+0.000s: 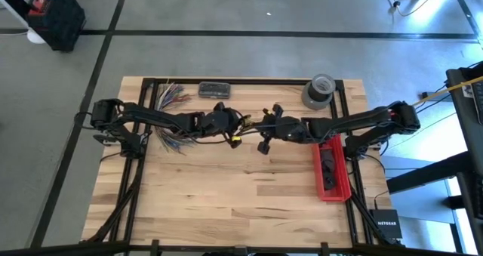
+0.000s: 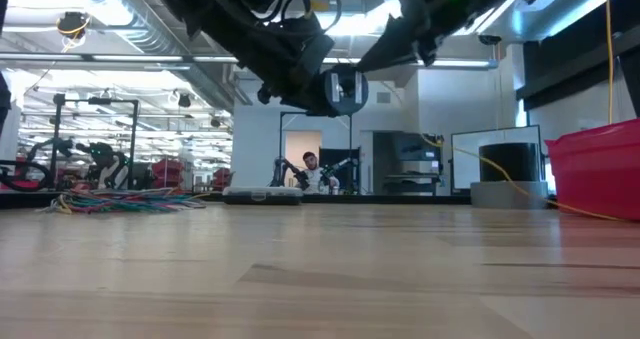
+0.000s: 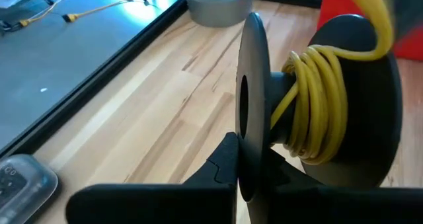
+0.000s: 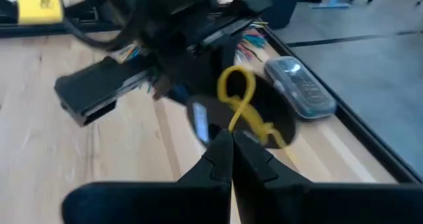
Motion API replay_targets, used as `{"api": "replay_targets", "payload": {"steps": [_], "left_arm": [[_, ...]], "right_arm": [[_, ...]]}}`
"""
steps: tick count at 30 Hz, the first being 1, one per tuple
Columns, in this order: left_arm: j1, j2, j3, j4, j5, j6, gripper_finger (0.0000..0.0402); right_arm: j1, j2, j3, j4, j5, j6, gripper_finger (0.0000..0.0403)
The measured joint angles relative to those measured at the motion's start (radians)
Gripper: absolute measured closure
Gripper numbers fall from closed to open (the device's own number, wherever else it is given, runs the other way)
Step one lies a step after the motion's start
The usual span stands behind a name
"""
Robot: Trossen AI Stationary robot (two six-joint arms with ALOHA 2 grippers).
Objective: Coil cords
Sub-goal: Coil the yellow wire onto the black spool
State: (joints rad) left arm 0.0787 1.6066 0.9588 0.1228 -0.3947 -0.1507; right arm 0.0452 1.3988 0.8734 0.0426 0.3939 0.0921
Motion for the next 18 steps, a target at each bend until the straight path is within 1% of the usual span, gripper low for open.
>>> {"api": "replay_targets", "payload": {"steps": [4,12,18], "left_arm": [[0.001,0.0,0.0,0.002,-0.001,-0.007,0.0402],[0.003,0.0,0.0,0.03,-0.001,-0.026,0.0402],[-0.007,0.0,0.0,0.075,-0.003,-0.027,0.0402]], "right_arm": [[0.0,0.054,0.0,0.065,-0.005,-0.011,0.04],[0.0,0.126,0.0,0.248,-0.081,-0.023,0.04],[0.001,0.186,0.0,0.258,-0.085,-0.022,0.04]]}}
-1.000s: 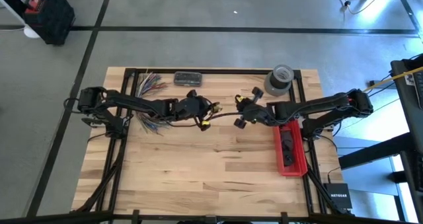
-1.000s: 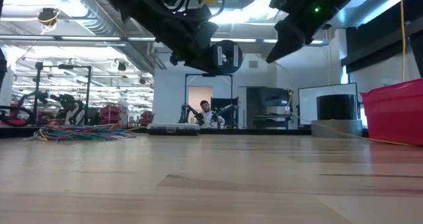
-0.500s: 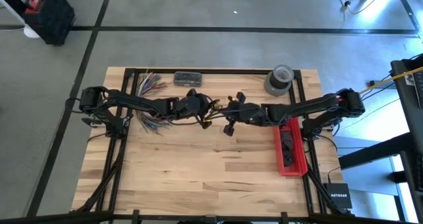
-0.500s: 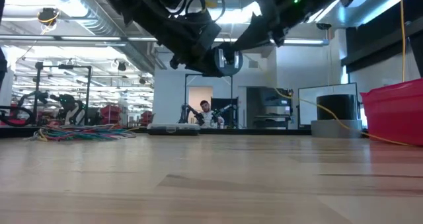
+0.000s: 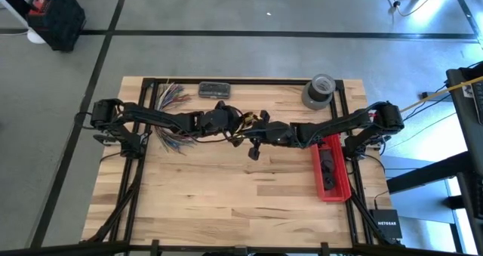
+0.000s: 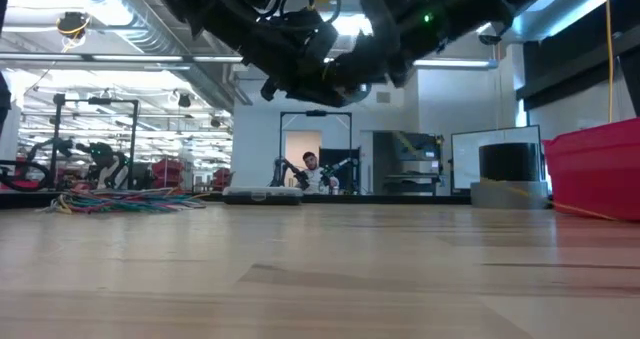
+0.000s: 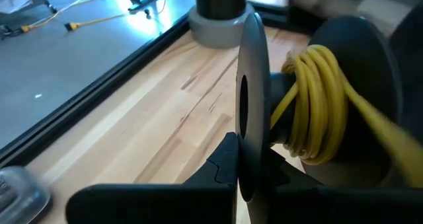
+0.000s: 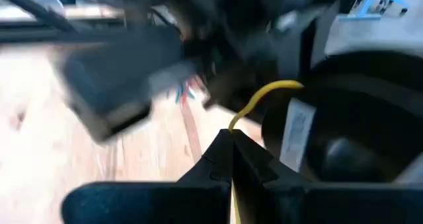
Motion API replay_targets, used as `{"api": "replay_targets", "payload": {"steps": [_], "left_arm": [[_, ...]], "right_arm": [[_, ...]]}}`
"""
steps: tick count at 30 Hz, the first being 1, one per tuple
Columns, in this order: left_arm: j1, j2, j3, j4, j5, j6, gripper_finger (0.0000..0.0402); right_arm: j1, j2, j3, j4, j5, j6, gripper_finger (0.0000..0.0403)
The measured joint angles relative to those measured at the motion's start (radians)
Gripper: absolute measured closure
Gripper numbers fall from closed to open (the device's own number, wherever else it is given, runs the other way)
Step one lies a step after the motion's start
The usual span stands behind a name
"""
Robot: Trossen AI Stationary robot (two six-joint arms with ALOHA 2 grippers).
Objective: Coil cords
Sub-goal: Coil the yellow wire onto the black spool
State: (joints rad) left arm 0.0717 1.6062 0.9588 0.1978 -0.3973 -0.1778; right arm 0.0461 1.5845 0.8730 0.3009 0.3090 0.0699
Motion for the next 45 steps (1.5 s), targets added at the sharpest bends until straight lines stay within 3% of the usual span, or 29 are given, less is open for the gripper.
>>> {"api": "replay_targets", "payload": {"steps": [5,14,21,24,26,29,32,36,42,45], "left_arm": [[-0.026,-0.016,0.0,0.026,0.002,0.021,0.0402],[-0.081,-0.112,-0.001,-0.109,-0.005,0.059,0.0402],[-0.083,-0.129,0.001,-0.153,0.002,0.059,0.0402],[-0.086,-0.131,0.002,-0.165,0.004,0.065,0.0402],[-0.088,-0.131,0.002,-0.181,0.004,0.067,0.0402],[-0.088,-0.131,0.002,-0.207,0.005,0.067,0.0402],[-0.085,-0.131,0.002,-0.213,0.004,0.066,0.0402],[-0.085,-0.131,0.002,-0.213,0.003,0.066,0.0402],[-0.085,-0.131,0.002,-0.206,0.003,0.068,0.0402],[-0.085,-0.13,0.002,-0.206,0.002,0.073,0.0402]], "right_arm": [[0.009,0.02,0.0,-0.072,0.009,0.0,0.04],[0.016,-0.066,0.007,-0.327,0.12,-0.025,0.04],[0.012,-0.109,-0.003,-0.267,0.072,-0.051,0.0395],[0.012,-0.109,0.04,-0.339,0.073,-0.079,0.0369],[0.012,-0.122,0.093,-0.498,0.063,-0.092,0.0343],[0.012,-0.147,0.167,-0.712,-0.037,-0.066,0.0305],[0.016,-0.165,0.167,-0.82,-0.101,-0.044,0.0277],[0.035,-0.162,0.088,-0.808,-0.057,-0.053,0.0258],[0.038,-0.152,-0.126,-0.536,-0.059,-0.074,0.0258],[0.039,-0.153,-0.182,-0.491,-0.056,-0.075,0.0258]]}}
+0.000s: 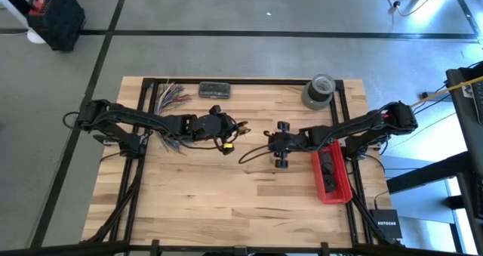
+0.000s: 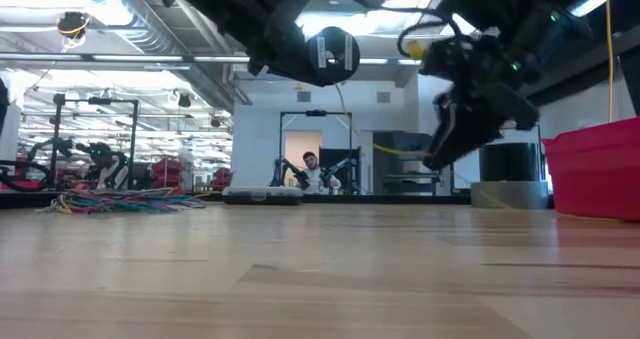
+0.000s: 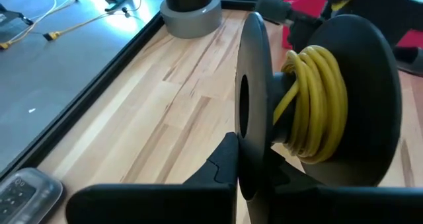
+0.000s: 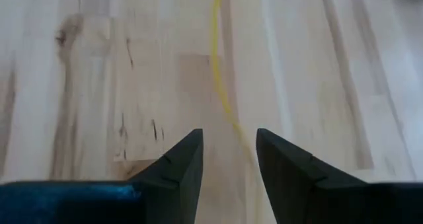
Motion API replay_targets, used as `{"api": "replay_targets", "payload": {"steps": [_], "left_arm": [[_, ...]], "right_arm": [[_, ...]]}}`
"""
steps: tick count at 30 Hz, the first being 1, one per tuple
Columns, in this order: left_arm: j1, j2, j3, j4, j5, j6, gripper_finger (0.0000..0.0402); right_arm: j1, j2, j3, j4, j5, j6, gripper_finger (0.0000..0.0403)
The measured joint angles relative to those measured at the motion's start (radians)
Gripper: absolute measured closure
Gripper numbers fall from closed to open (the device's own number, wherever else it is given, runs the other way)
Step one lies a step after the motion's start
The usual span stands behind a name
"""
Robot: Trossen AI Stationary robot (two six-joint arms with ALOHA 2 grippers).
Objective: Coil cords
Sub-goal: Coil the yellow wire onto the black spool
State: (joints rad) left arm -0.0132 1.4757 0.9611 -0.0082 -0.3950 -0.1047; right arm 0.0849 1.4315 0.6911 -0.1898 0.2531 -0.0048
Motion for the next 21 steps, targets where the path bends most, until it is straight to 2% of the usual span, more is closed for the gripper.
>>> {"api": "replay_targets", "payload": {"steps": [8,10,13,15,18,21], "left_arm": [[0.0,0.001,0.0,0.011,0.0,0.005,0.0402],[0.0,0.001,0.0,0.01,0.0,0.004,0.0402],[0.0,0.001,0.0,0.013,0.0,0.005,0.0402],[0.0,0.001,0.0,0.009,0.0,0.004,0.0402],[0.0,0.001,0.0,-0.005,0.0,0.009,0.0402],[0.0,0.002,0.0,-0.002,0.023,0.03,0.0402]], "right_arm": [[0.0,0.0,-0.032,0.009,0.052,-0.01,0.027],[0.0,0.0,-0.032,0.014,0.052,-0.011,0.0297],[0.0,-0.001,-0.022,0.004,0.052,-0.012,0.0369],[0.0,-0.003,-0.011,-0.008,0.06,-0.027,0.039],[0.0,-0.021,0.023,-0.069,0.157,-0.029,0.0381],[-0.018,-0.059,0.07,-0.16,0.259,-0.033,0.039]]}}
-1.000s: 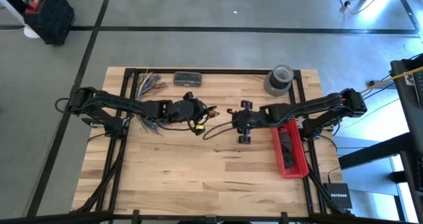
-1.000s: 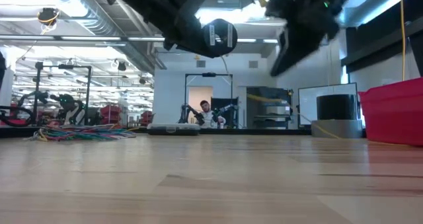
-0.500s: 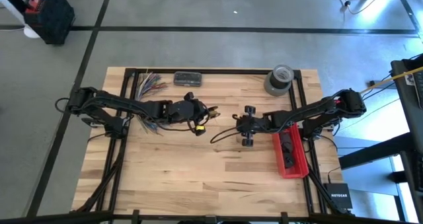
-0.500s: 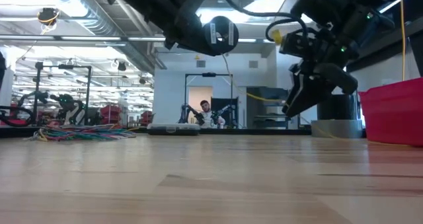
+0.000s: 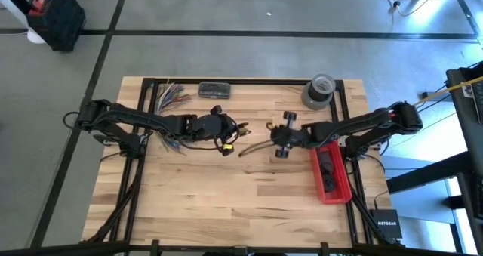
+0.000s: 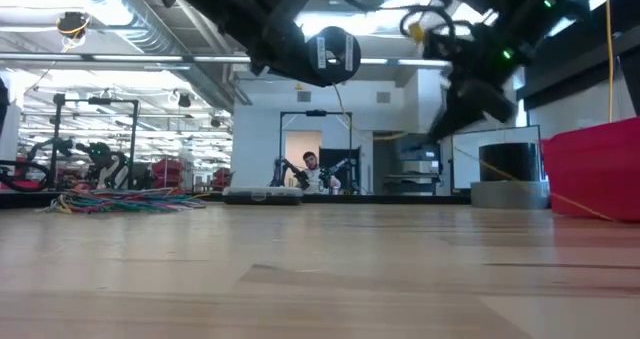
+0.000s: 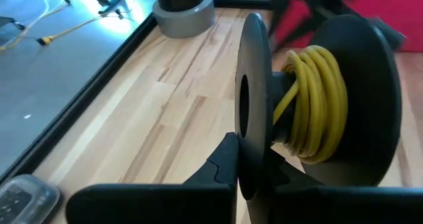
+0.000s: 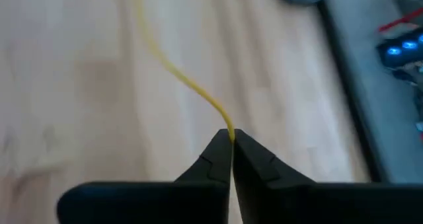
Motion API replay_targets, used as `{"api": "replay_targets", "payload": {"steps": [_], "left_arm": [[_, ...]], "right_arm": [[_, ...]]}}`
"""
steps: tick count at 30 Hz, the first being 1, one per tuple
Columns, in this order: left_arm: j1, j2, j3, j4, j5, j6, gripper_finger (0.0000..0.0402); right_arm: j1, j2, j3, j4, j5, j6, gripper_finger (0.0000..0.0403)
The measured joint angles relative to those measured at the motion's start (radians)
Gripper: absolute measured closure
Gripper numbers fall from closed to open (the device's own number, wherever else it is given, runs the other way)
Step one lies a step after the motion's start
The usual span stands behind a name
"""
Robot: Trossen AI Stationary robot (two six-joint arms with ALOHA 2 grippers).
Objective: Coil cords
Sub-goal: Coil the yellow wire onto the black spool
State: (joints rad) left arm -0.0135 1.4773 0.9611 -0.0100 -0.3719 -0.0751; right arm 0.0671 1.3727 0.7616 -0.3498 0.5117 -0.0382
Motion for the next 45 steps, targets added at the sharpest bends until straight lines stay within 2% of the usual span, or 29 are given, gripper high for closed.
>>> {"api": "replay_targets", "payload": {"steps": [6,13,20,27,36,40,45], "left_arm": [[0.012,0.004,0.0,-0.017,0.01,-0.03,0.0402],[0.015,0.006,0.0,-0.041,0.01,-0.041,0.0402],[0.046,0.049,0.0,-0.041,0.009,-0.05,0.0402],[0.097,0.115,0.0,-0.003,0.009,-0.071,0.0402],[0.135,0.187,0.0,0.105,-0.037,-0.059,0.0402],[0.144,0.2,0.0,0.142,-0.093,-0.099,0.0402],[0.147,0.202,0.0,0.136,-0.097,-0.121,0.0402]], "right_arm": [[-0.067,-0.078,0.081,-0.009,0.028,0.038,0.0391],[-0.148,-0.09,0.151,0.012,0.013,0.068,0.0395],[-0.188,-0.09,0.218,0.065,-0.115,0.112,0.0398],[-0.186,-0.089,0.237,0.131,-0.158,0.12,0.0399],[-0.186,-0.018,0.236,0.259,-0.244,0.14,0.0397],[-0.186,0.052,0.236,0.348,-0.256,0.139,0.0397],[-0.186,0.117,0.236,0.374,-0.261,0.141,0.0394]]}}
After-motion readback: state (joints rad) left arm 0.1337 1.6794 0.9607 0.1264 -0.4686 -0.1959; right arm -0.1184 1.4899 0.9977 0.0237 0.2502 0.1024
